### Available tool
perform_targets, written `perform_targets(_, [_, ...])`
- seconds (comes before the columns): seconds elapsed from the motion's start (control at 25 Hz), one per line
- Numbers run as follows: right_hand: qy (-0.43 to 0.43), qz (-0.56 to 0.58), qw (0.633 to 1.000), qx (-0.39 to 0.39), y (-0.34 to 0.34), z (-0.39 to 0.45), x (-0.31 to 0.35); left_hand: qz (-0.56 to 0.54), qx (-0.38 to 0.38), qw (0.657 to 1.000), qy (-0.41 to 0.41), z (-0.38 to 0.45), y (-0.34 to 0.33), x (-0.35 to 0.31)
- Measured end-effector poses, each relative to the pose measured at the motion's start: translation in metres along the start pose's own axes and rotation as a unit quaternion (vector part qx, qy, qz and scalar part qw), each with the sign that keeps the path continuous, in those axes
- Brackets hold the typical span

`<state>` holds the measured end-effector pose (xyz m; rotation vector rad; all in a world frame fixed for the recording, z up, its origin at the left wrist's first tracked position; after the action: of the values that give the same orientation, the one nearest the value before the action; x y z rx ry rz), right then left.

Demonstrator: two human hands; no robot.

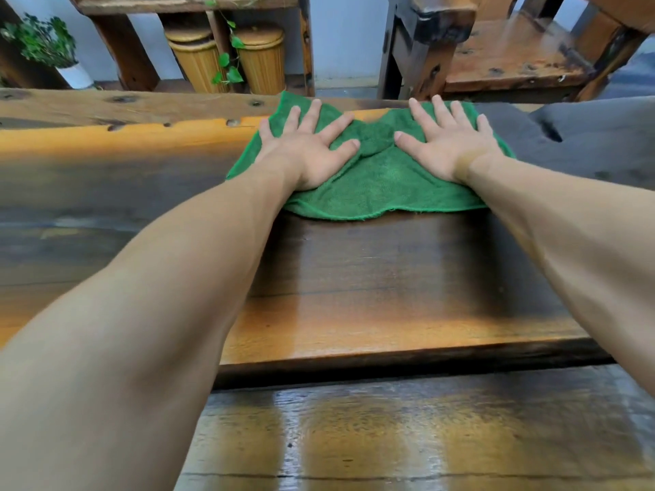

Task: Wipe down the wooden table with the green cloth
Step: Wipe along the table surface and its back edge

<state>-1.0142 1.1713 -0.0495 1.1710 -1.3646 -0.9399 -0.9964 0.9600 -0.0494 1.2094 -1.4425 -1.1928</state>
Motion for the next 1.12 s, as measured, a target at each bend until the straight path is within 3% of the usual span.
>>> perform_targets(0.28, [0.089,-0.029,0.996,0.004,-0.010,-0.063,0.026,0.030,-0.007,0.993,-0.111,-0.059,0.001,-0.051])
perform_targets(0.44, [0.104,-0.029,0.994,-0.002,-0.018,-0.132,0.028,0.043,0.002,0.991,-0.130,-0.123,-0.006,-0.069])
perform_targets(1.12, [-0.001,0.002,1.000,0.023,-0.061,-0.465,0.007,0.012,0.022,1.000,0.015,-0.452,-0.063,-0.108])
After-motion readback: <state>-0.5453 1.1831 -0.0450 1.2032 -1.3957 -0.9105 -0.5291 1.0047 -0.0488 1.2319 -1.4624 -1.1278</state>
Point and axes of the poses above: each hand's wrist, its own z-axis towards the middle knuckle, its own y-axis out of the back of the hand, x = y × z, the point moved 8 cm from there along z, towards the middle knuckle, and after that the axes turned 8 degrees about z, right-handed, at the moved point
